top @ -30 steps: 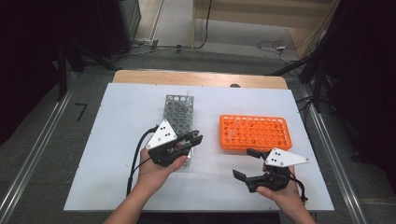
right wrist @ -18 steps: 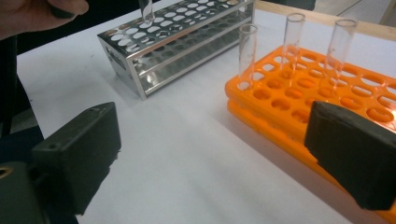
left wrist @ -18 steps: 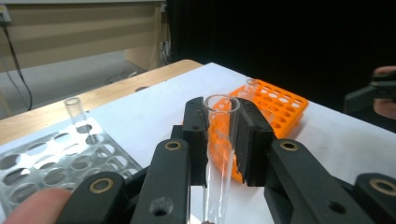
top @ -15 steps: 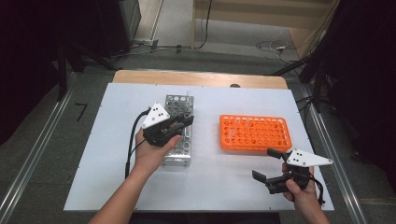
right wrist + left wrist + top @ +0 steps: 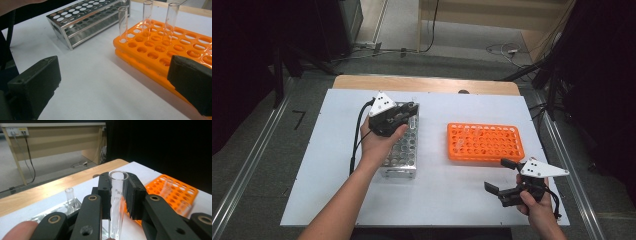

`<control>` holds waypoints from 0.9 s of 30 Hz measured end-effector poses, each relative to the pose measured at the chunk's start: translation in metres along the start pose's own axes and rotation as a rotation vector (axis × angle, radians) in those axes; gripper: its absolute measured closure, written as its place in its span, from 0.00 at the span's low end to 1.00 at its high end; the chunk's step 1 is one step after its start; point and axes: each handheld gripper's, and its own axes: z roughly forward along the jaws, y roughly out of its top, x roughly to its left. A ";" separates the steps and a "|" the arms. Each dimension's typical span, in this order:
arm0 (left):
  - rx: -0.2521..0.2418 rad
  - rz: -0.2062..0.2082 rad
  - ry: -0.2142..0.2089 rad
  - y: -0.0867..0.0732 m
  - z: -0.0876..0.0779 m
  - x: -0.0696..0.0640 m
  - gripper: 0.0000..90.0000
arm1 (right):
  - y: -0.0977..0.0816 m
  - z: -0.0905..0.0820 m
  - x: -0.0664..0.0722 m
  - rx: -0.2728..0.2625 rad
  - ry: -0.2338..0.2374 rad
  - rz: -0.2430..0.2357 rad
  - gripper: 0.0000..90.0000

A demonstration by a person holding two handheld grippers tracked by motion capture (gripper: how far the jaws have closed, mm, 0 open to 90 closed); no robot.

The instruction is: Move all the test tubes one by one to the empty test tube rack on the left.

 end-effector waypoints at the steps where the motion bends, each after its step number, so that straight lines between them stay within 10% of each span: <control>1: -0.002 -0.002 0.005 0.001 0.003 0.002 0.85 | 0.000 0.000 0.000 -0.003 0.001 -0.003 0.00; 27: -0.001 -0.085 0.136 -0.003 0.060 0.040 0.85 | -0.002 -0.003 -0.005 -0.019 -0.003 0.012 0.00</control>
